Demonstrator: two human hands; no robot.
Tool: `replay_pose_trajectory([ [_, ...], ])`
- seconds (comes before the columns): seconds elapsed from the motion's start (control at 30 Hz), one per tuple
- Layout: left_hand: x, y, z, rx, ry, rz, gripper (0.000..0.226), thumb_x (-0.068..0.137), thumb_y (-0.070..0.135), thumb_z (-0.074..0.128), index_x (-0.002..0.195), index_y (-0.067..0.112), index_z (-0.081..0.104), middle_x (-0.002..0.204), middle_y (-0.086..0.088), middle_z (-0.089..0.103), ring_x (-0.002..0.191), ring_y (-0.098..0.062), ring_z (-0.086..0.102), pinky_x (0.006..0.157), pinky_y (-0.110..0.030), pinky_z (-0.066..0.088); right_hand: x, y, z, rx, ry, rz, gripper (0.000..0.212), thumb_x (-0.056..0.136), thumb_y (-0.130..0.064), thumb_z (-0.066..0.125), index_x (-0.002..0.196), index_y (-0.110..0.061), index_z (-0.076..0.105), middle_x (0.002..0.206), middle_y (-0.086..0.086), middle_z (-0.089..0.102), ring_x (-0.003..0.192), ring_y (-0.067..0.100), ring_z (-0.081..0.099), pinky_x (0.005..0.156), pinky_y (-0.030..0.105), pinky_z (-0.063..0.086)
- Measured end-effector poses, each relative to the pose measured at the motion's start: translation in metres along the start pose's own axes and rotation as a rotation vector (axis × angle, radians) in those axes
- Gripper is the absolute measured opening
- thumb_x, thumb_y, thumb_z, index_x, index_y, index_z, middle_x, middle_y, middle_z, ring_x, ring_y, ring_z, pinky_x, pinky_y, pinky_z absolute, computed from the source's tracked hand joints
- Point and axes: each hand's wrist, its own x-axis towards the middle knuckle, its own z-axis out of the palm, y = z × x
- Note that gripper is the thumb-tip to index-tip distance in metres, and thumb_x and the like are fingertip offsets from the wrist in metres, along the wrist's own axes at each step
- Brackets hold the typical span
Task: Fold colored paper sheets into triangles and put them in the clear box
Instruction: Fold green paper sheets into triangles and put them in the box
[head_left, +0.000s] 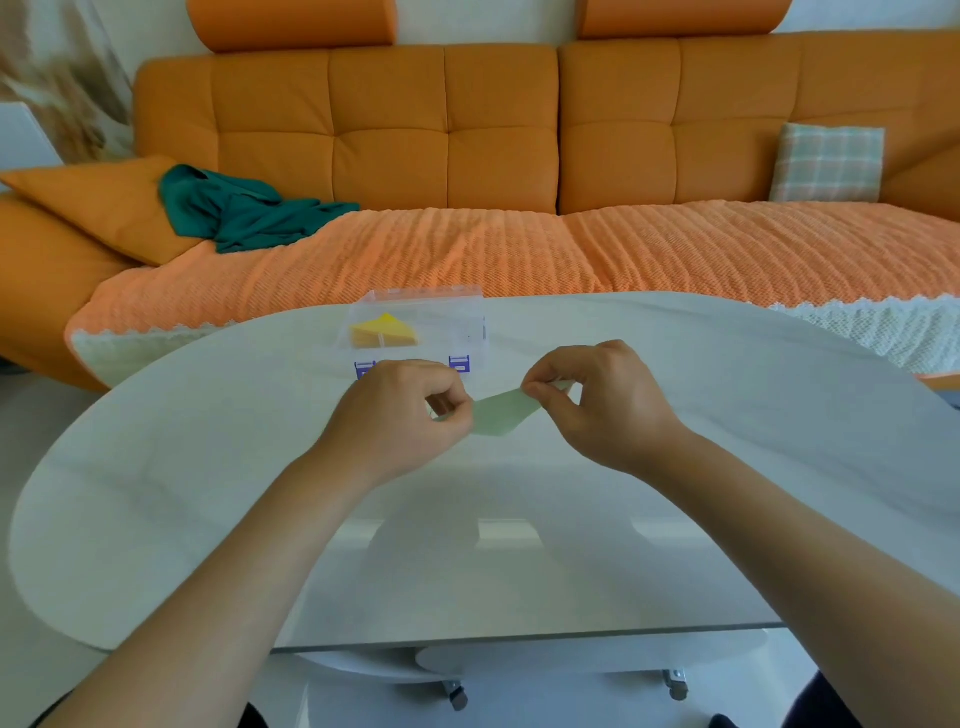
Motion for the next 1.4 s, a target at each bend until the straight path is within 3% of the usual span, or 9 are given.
replay_pose_trajectory([
  [0.33,0.001,-0.03,-0.02,0.255,-0.038,-0.116,0.011,0.081,0.024,0.068,0.071,0.026,0.07,0.071,0.016,0.066,0.073,-0.009,0.062,0.07,-0.034,0.055,0.0,0.013,-0.009,-0.064,0.005,0.108,0.011,0.09,-0.018,0.066,0.083,-0.022,0.074,0.078,-0.012,0.073,0.073,0.011,0.067,0.077,0.036,0.053],
  [0.43,0.001,-0.016,-0.016,0.072,0.045,-0.037,0.01,0.088,0.022,0.069,0.082,0.027,0.075,0.081,0.017,0.07,0.082,-0.002,0.062,0.078,-0.029,0.053,0.0,0.011,-0.012,0.016,-0.126,0.096,0.011,0.093,-0.019,0.066,0.088,-0.023,0.075,0.087,-0.013,0.071,0.08,0.01,0.065,0.079,0.032,0.052],
  [0.53,-0.001,0.004,-0.002,-0.133,-0.054,-0.057,0.011,0.089,0.029,0.071,0.098,0.032,0.077,0.091,0.022,0.07,0.092,0.006,0.06,0.079,-0.011,0.045,0.0,0.003,-0.008,0.106,-0.25,0.026,0.01,0.094,-0.019,0.067,0.092,-0.024,0.075,0.091,-0.012,0.067,0.083,0.009,0.063,0.078,0.024,0.049],
  [0.7,-0.001,0.007,0.016,-0.171,-0.182,-0.157,0.008,0.089,0.03,0.071,0.087,0.033,0.078,0.078,0.024,0.071,0.075,0.007,0.062,0.068,-0.008,0.043,0.0,-0.003,-0.004,0.198,-0.223,0.077,0.007,0.09,-0.02,0.072,0.095,-0.023,0.076,0.089,-0.012,0.067,0.082,0.008,0.062,0.077,0.021,0.047],
  [0.83,0.001,0.005,0.023,-0.278,-0.107,-0.242,0.012,0.089,0.024,0.07,0.08,0.029,0.075,0.075,0.015,0.073,0.068,0.001,0.065,0.069,-0.02,0.049,-0.004,-0.002,0.001,0.111,-0.086,0.039,0.032,0.089,-0.018,0.072,0.119,-0.027,0.064,0.101,-0.013,0.06,0.088,0.006,0.058,0.08,0.014,0.043],
  [0.9,0.002,0.006,0.024,-0.432,-0.066,-0.369,0.013,0.091,0.02,0.066,0.081,0.024,0.074,0.074,0.007,0.074,0.062,-0.005,0.064,0.064,-0.025,0.05,-0.006,-0.004,0.003,0.063,-0.07,-0.01,0.044,0.088,-0.005,0.064,0.126,-0.026,0.058,0.113,-0.01,0.056,0.097,0.007,0.055,0.084,0.014,0.043],
  [1.03,0.002,0.006,0.026,-0.708,-0.017,-0.594,0.015,0.095,0.016,0.059,0.088,0.014,0.073,0.077,-0.001,0.075,0.062,-0.015,0.066,0.069,-0.034,0.057,-0.01,-0.006,0.005,-0.054,-0.097,-0.136,0.075,0.064,0.012,0.045,0.13,-0.023,0.053,0.132,0.0,0.049,0.117,0.02,0.05,0.094,0.038,0.043],
  [1.23,0.0,0.007,0.028,-0.821,-0.071,-0.638,0.013,0.098,0.016,0.058,0.098,0.009,0.069,0.089,-0.009,0.077,0.068,-0.021,0.07,0.067,-0.031,0.057,-0.015,-0.001,0.015,-0.137,-0.157,-0.101,0.029,0.08,-0.027,0.08,0.106,-0.032,0.067,0.139,-0.002,0.05,0.119,0.018,0.052,0.099,0.039,0.037],
  [1.4,-0.001,0.012,0.029,-0.85,-0.06,-0.54,0.015,0.093,0.007,0.064,0.107,0.012,0.066,0.095,-0.008,0.078,0.088,-0.025,0.076,0.081,-0.037,0.06,-0.01,-0.004,0.016,0.092,-0.096,0.03,0.007,0.086,-0.035,0.076,0.092,-0.034,0.072,0.13,-0.008,0.057,0.109,0.008,0.059,0.096,0.034,0.045],
])
